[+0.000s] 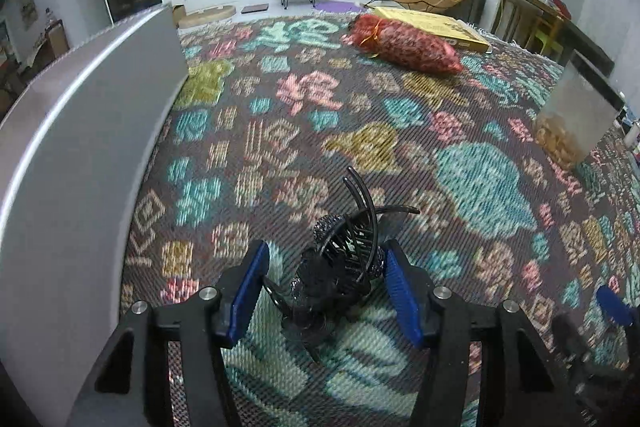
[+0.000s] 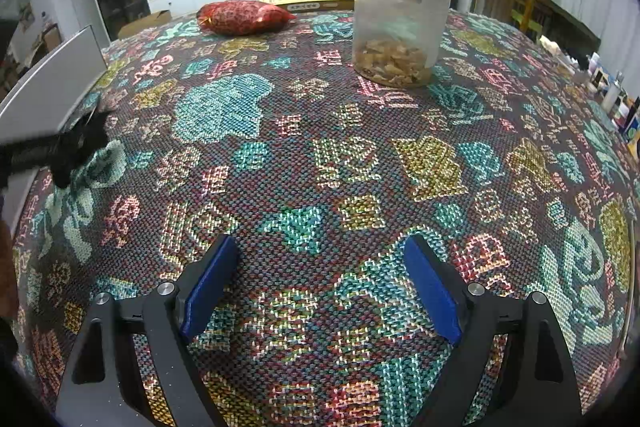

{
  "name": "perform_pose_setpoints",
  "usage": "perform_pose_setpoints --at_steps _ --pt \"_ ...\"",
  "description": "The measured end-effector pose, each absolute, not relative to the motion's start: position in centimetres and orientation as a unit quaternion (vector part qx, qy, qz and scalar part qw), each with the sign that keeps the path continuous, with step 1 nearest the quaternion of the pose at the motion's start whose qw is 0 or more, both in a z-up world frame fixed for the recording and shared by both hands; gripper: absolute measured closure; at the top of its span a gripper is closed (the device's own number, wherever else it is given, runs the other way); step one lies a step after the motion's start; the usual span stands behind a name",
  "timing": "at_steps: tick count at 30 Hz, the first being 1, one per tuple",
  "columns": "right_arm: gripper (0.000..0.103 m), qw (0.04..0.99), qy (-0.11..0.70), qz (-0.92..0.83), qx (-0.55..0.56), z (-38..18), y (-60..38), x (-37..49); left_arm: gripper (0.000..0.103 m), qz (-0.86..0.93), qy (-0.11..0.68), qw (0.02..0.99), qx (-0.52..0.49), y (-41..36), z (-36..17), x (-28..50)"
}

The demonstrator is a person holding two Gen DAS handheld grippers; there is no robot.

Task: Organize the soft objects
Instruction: 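Return both grippers to the rug and grasp the black clip with the left, then grasp the red mesh pouch with the right gripper while the left holds the clip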

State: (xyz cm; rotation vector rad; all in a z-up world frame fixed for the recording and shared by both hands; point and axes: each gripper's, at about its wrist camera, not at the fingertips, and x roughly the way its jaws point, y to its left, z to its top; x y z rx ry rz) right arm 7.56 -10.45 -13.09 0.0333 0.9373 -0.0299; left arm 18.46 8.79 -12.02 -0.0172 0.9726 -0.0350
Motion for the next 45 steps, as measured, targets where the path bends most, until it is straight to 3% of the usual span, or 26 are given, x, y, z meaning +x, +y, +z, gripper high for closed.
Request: perform_pose_setpoints --at_steps 1,3,9,16,25,26,27,29,35,40,45 --pt "0.015 0.892 0.452 -0.014 0.016 -13.1 -10.4 7.5 0.038 -0.022 0.473 0.88 -0.008 9.0 -12.6 18.5" --pt "0.015 0.892 0.452 -0.015 0.016 -13.1 -10.4 7.6 0.014 -0.019 0.463 0.886 0.019 8.7 -13.1 18.5" --pt "0.016 0.895 0.439 0.067 0.043 -10.7 -10.1 10.3 0.0 -0.008 0.458 0.889 0.01 9.5 -13.9 18.6" --pt "0.016 0.906 0.407 0.108 -0.032 -5.5 -6.1 24.8 0.0 -0.006 0.458 0.889 0.002 9.7 -14.1 18.6" --pt "0.019 0.861 0.476 0.093 -0.154 -12.0 -0.2 38.7 0.0 -0.004 0.457 0.889 0.001 9.8 -14.0 18.8" --pt "0.034 0.855 0.486 0.09 -0.155 -12.7 -0.2 39.1 0.0 -0.004 0.457 0.889 0.001 9.8 -14.0 18.8" --pt "0.065 0.856 0.488 0.074 -0.153 -13.0 -0.4 39.2 0.0 -0.004 0.457 0.889 0.001 9.8 -14.0 18.8" --pt "0.081 0.867 0.483 0.069 -0.095 -11.9 -1.7 38.5 0.0 -0.004 0.457 0.889 0.001 9.8 -14.0 18.8" --pt "0.083 0.894 0.426 0.101 0.089 -2.5 -7.3 33.2 0.0 -0.004 0.457 0.889 0.001 9.7 -14.0 18.7" --pt "0.081 0.912 0.387 0.056 0.124 5.8 -15.6 28.5 0.0 -0.003 0.457 0.89 0.0 9.7 -14.0 18.7" --pt "0.08 0.904 0.412 -0.063 0.093 4.7 -25.2 24.4 0.0 -0.003 0.457 0.89 0.0 9.8 -14.1 18.7"
